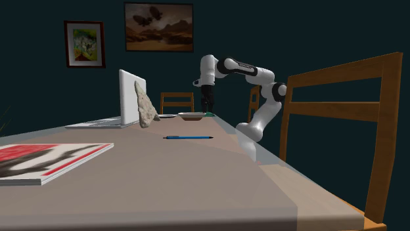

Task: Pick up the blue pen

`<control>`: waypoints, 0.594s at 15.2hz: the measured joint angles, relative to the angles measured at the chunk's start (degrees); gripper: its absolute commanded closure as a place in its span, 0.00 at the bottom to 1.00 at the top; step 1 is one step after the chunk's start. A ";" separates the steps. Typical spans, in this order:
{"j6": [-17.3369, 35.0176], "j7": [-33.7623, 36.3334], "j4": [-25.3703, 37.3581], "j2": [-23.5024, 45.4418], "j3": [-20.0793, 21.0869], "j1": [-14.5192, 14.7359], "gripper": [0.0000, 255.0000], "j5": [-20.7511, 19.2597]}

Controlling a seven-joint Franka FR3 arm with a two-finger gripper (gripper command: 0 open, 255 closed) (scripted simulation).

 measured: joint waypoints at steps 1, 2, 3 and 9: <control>0.00 0.00 0.00 0.00 0.00 0.00 0.00 0.00; 0.02 0.76 0.23 0.29 0.61 0.04 0.00 0.31; 0.16 2.32 1.19 1.39 1.94 0.19 0.00 1.01; 0.80 13.70 5.37 6.27 10.85 0.74 0.00 5.23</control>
